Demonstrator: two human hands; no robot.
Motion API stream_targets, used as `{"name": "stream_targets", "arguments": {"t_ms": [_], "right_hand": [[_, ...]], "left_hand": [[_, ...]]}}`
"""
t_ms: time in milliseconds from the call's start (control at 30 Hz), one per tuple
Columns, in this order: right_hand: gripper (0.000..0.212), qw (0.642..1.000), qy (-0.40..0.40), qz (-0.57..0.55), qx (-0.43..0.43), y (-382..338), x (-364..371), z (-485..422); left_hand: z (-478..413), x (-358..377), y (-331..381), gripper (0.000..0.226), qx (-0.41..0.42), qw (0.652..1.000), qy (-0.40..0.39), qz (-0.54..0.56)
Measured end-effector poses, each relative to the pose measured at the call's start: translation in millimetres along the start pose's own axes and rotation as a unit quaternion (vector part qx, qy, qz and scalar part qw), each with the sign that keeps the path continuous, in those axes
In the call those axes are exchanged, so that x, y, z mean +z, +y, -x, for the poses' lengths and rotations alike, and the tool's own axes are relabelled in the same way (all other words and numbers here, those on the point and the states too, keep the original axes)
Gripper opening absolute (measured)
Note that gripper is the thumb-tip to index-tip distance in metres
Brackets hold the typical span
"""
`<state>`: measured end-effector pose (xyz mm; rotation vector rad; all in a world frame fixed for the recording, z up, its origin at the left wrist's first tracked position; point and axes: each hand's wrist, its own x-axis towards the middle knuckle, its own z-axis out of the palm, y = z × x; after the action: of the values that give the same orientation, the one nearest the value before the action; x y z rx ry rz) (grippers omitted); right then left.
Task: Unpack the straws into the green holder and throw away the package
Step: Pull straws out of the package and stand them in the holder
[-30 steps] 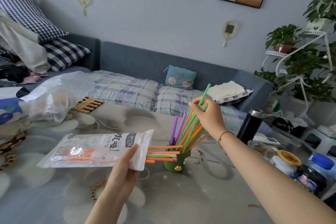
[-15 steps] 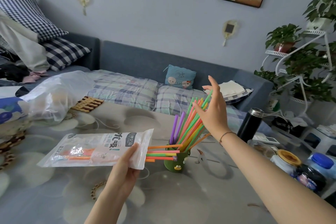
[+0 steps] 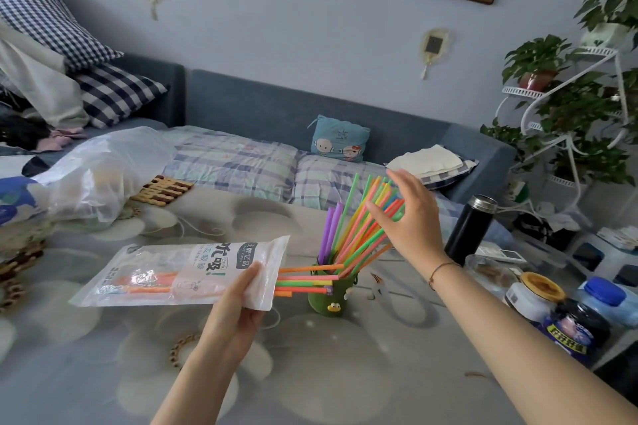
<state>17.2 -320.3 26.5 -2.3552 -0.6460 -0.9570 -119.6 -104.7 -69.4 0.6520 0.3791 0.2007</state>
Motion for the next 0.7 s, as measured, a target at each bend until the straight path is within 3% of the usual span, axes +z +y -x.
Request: {"name": "stream_targets", "arguments": {"t_ms": [100,500,633,700], "right_hand": [[0.065,0.999,-0.053,0.006,0.008,1.5,0.4,4.4],[0.068,0.962,0.126,-0.217,0.106,-9.3,-11.2,65.9],[0.055,0.902,0.240,-0.283,0.220,-26.6,7.6,113.8],[0.039,0.849,0.205,-0.357,0.332,-39.4,20.7,128.2]], "left_hand": [[-0.1,0.3,-3.0,0.006,-0.002,1.000,0.000,-0.010],[3.6,4.3,-13.0,0.008,0.013,0.999,-0.003,-0.052],[2.0,1.3,-17.6,0.019,0.036,0.999,0.001,-0.041],[1.5,0.3,-20.0,0.025,0.054,0.998,0.006,-0.038]]}}
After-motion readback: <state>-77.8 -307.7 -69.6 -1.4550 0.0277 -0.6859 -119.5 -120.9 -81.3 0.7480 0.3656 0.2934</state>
